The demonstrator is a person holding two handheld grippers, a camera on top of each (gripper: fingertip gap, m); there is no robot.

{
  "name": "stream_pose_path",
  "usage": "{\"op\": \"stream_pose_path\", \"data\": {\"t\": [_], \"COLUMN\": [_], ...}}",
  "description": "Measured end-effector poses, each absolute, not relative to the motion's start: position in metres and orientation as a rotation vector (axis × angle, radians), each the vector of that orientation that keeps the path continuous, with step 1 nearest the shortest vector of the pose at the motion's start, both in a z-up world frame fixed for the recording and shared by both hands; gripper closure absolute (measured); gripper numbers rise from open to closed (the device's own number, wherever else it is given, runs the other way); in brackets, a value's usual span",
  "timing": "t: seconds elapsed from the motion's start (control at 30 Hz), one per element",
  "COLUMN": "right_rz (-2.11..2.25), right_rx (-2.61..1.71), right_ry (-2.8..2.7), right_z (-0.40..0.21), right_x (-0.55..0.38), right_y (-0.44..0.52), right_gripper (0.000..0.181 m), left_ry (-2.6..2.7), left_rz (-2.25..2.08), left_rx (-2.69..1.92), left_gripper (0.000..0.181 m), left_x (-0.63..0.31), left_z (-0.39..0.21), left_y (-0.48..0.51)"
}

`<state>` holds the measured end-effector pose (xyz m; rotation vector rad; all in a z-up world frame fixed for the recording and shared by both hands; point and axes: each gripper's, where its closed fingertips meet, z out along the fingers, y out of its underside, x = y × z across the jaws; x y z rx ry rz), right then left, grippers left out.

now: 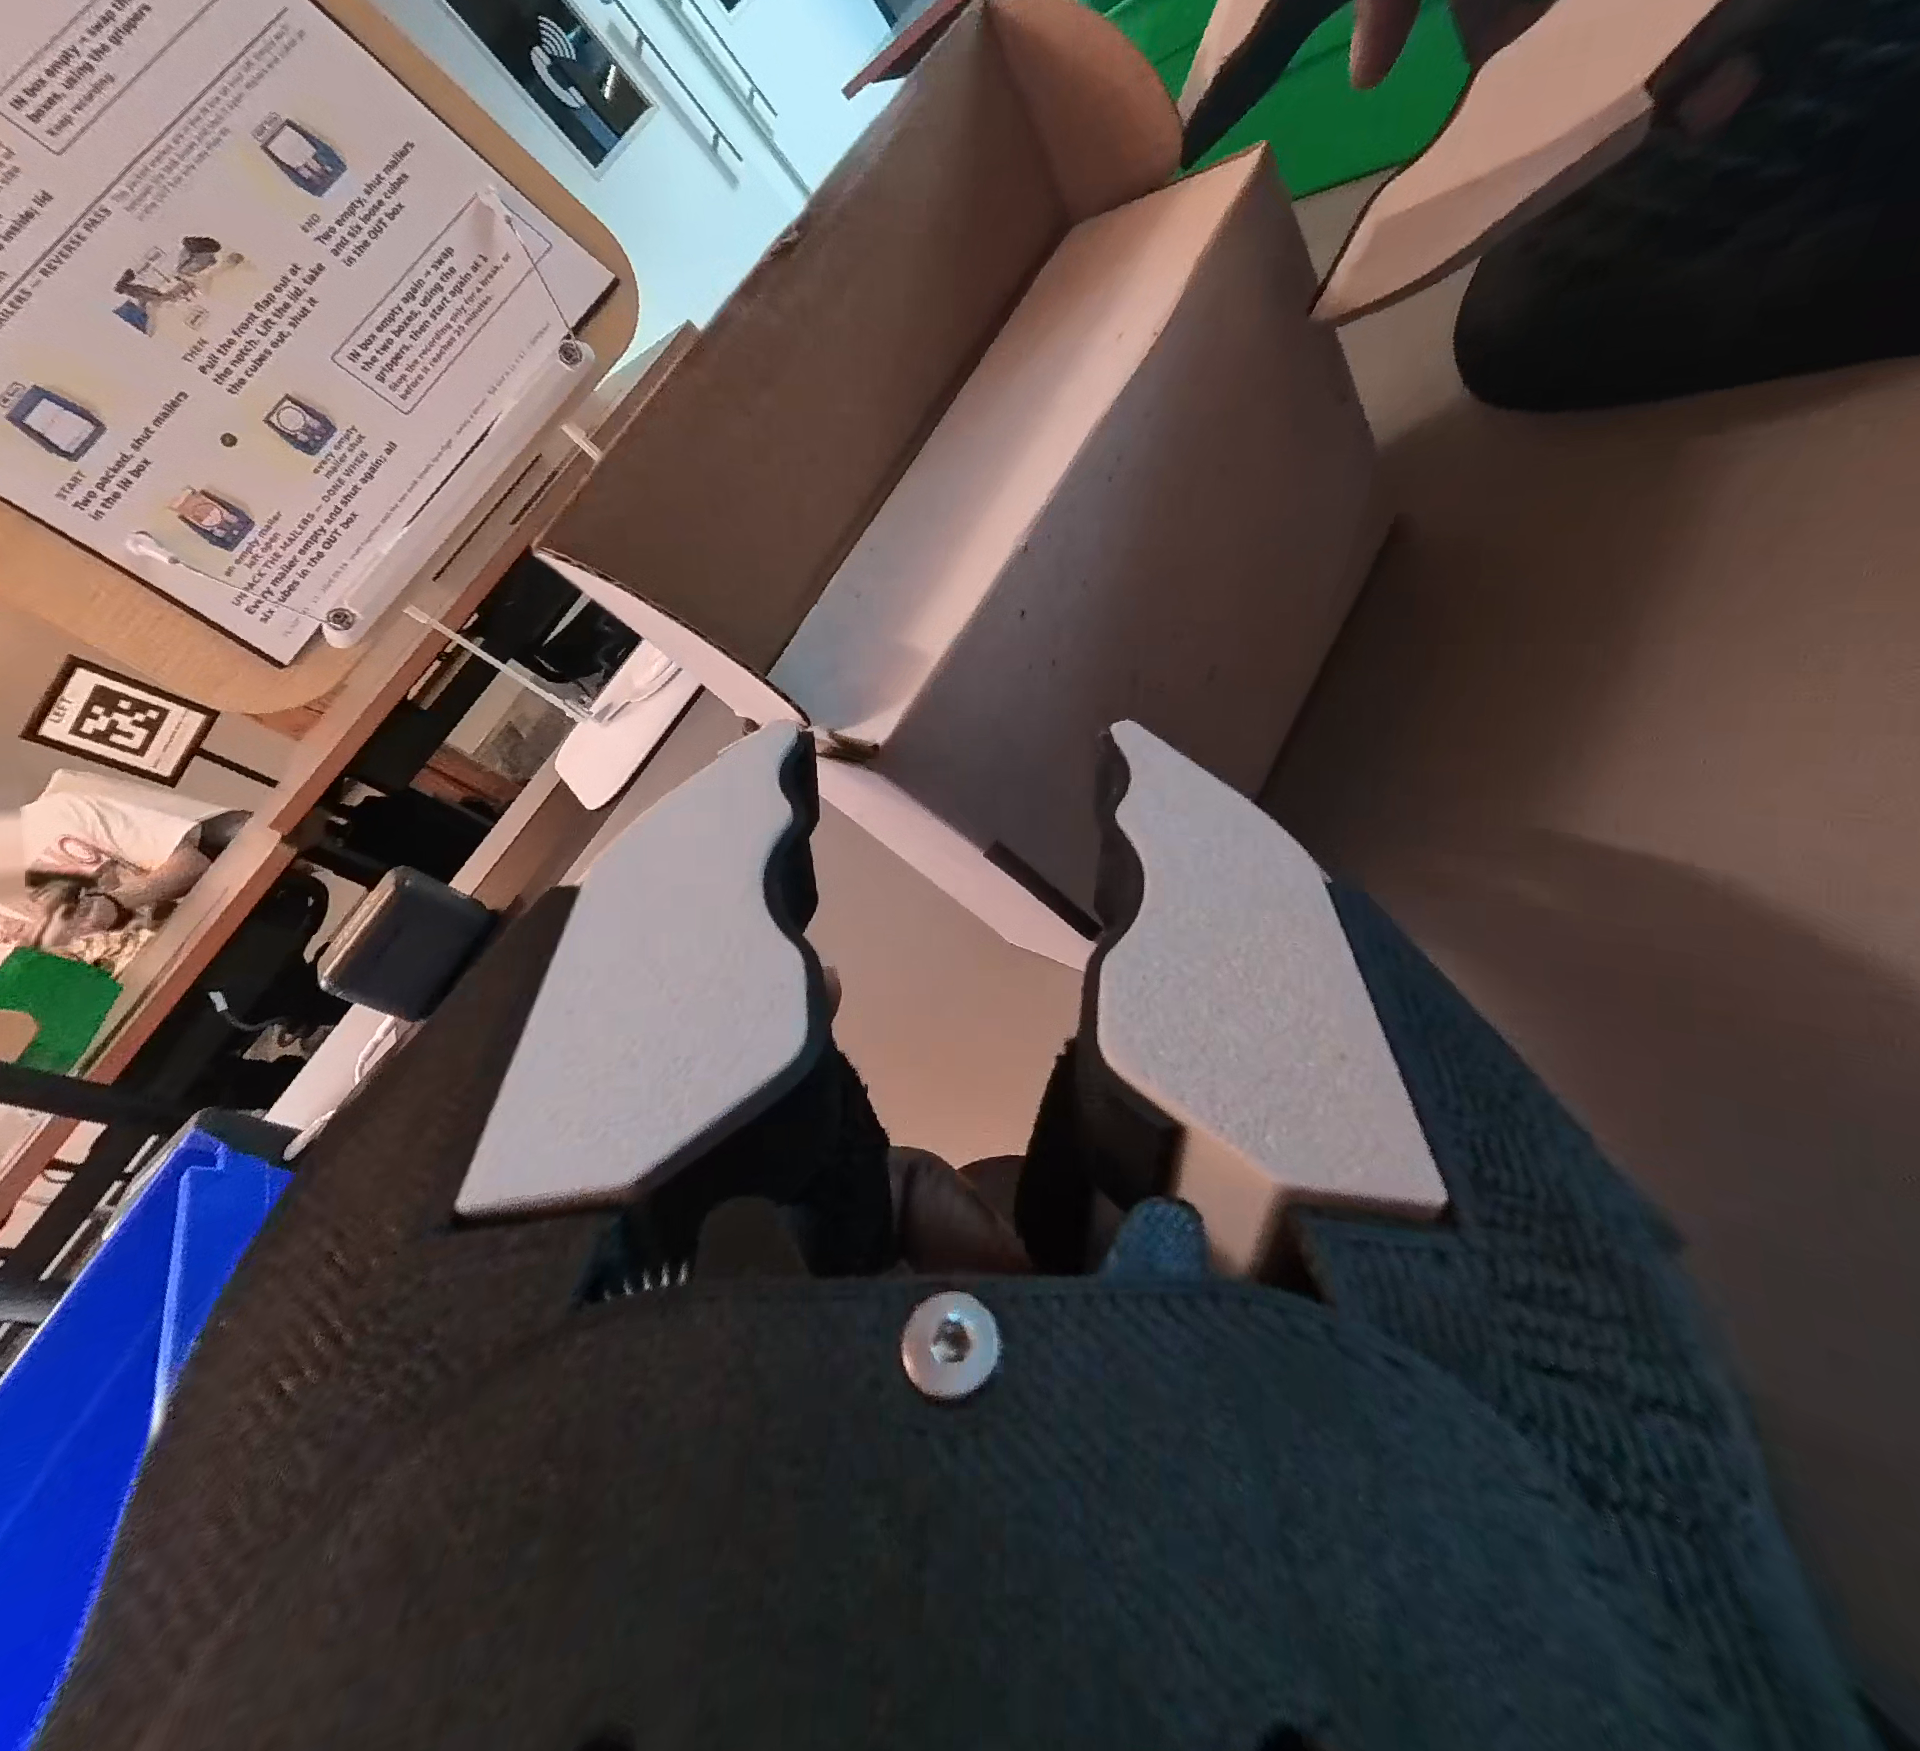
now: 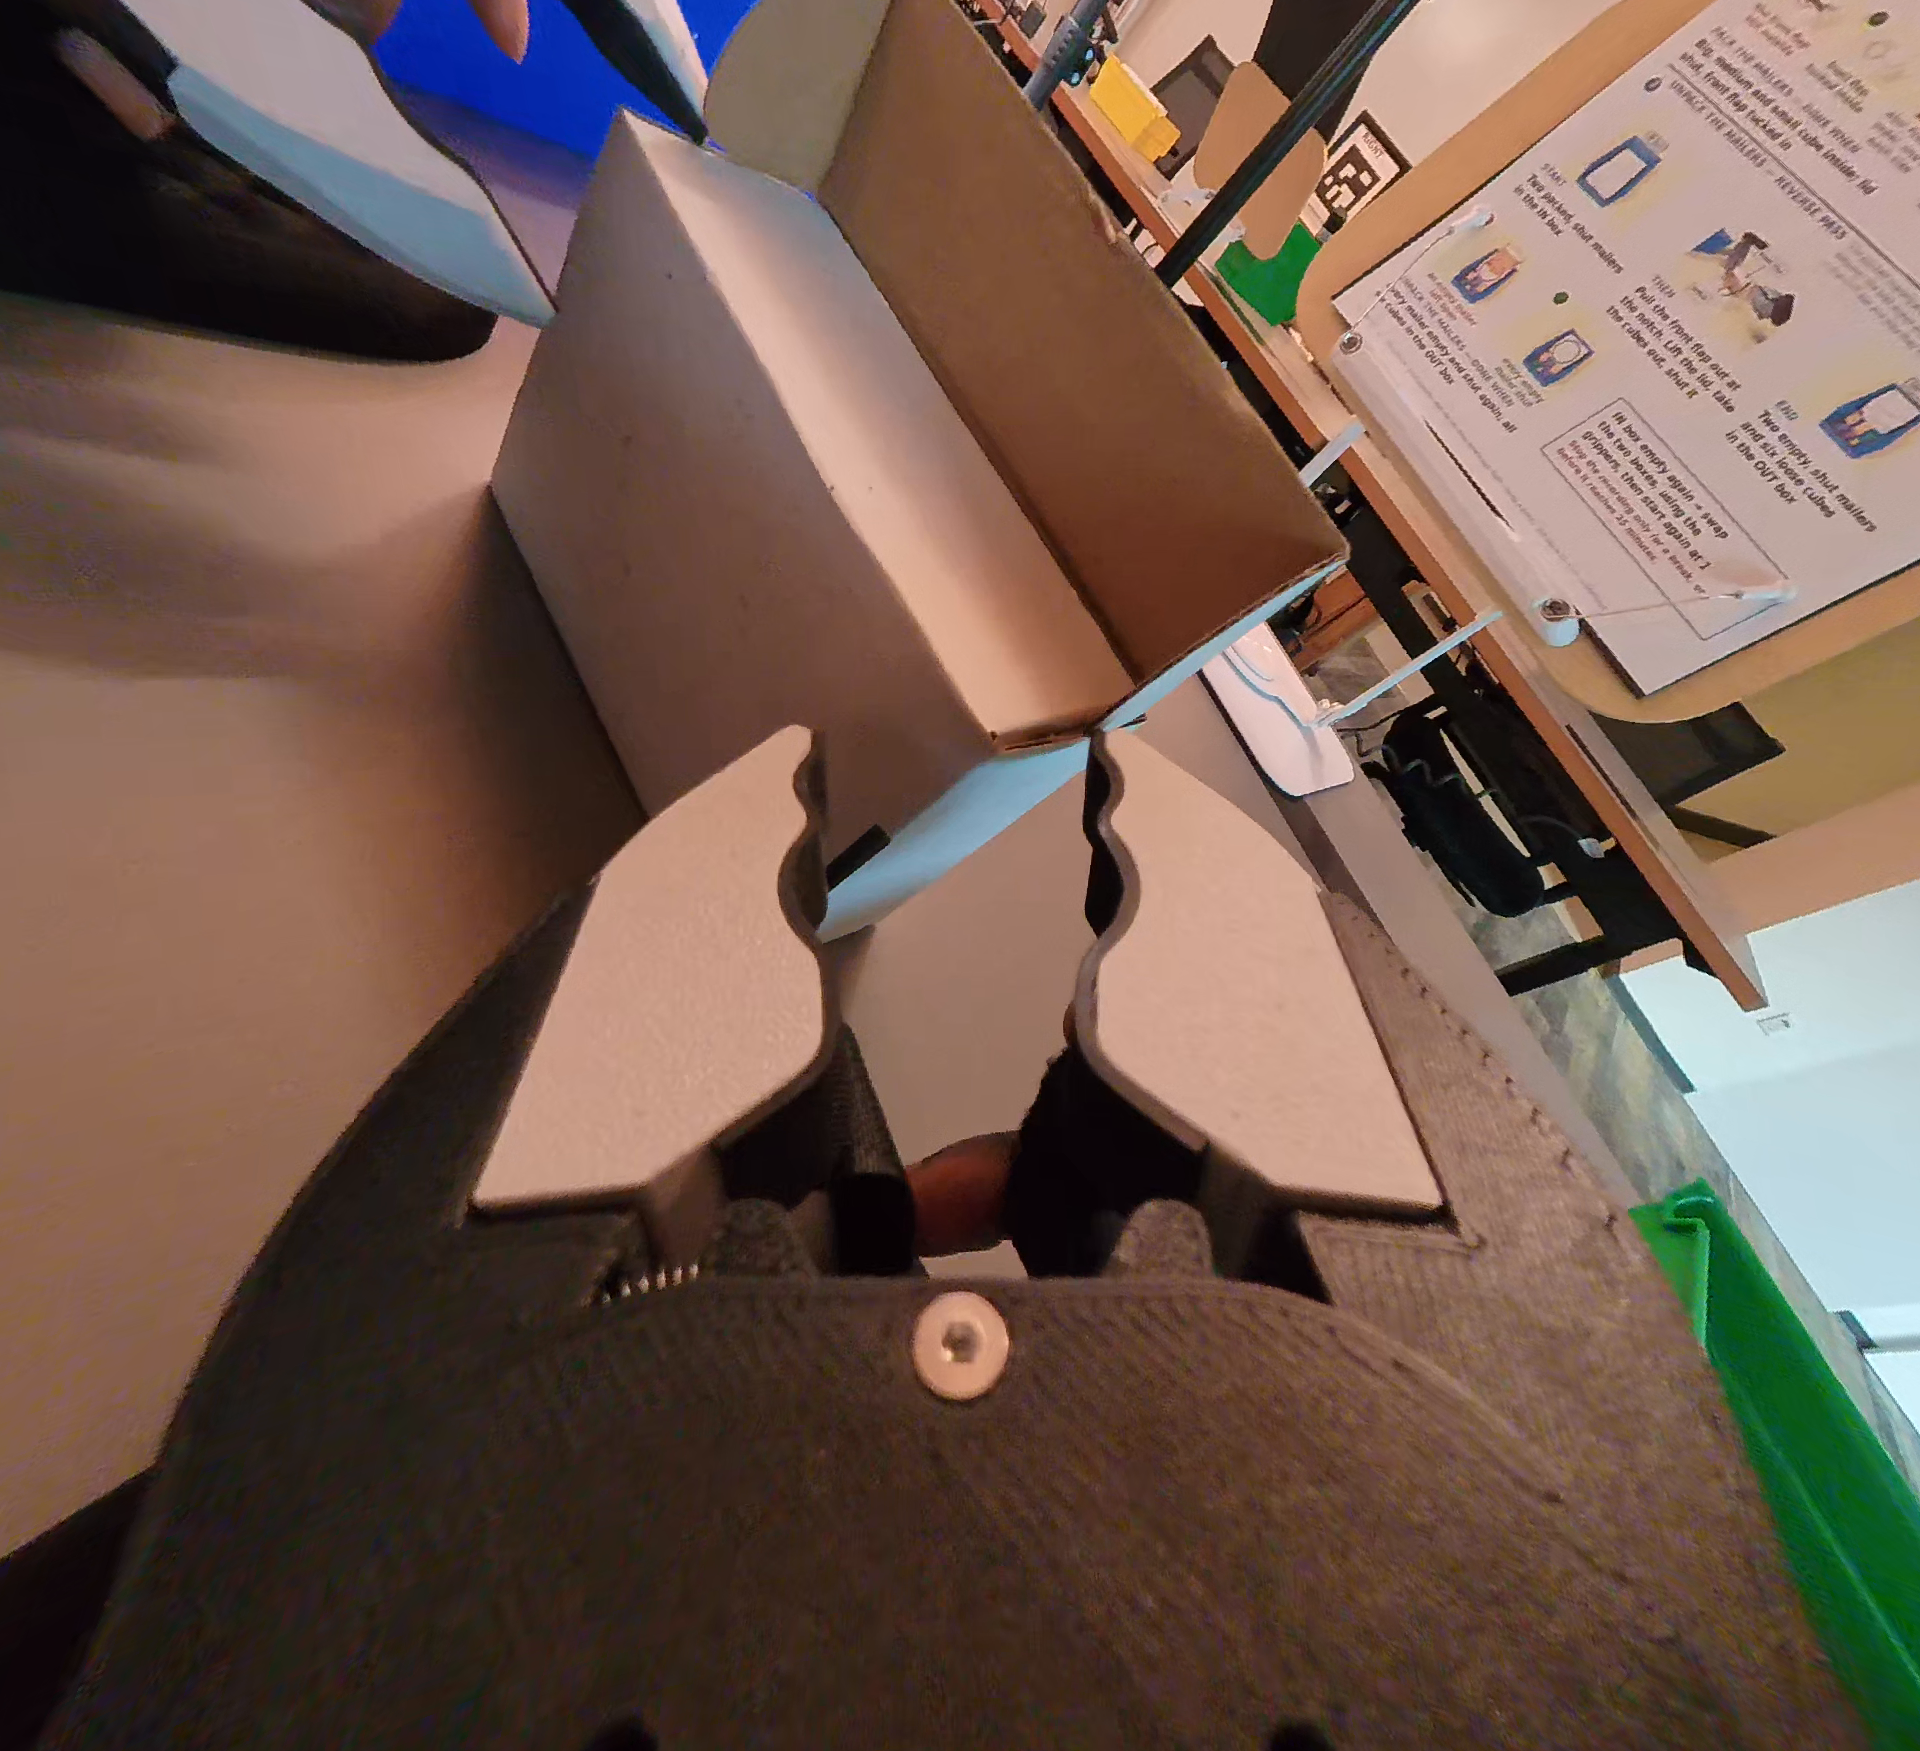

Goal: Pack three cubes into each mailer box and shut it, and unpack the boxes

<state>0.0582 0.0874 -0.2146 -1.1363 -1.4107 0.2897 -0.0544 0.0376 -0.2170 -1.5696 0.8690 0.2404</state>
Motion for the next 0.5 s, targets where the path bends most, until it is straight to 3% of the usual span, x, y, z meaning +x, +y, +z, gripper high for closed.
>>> {"op": "stream_pose_path", "data": {"t": [0.23, 0.5], "right_rz": [0.322, 0.445], "right_rx": [-1.145, -1.161], "right_ry": [-1.411, -1.435], "right_z": [-0.212, -0.195], "right_x": [0.061, 0.060], "right_y": [0.087, 0.085], "right_gripper": [0.131, 0.106], "left_ry": [0.897, 0.951], "left_rz": [0.252, 0.215], "left_rx": [-1.575, -1.570], "left_gripper": [0.130, 0.120], "left_x": [-0.059, -0.062], "left_z": [-0.215, -0.192], "left_y": [0.036, 0.038]}}
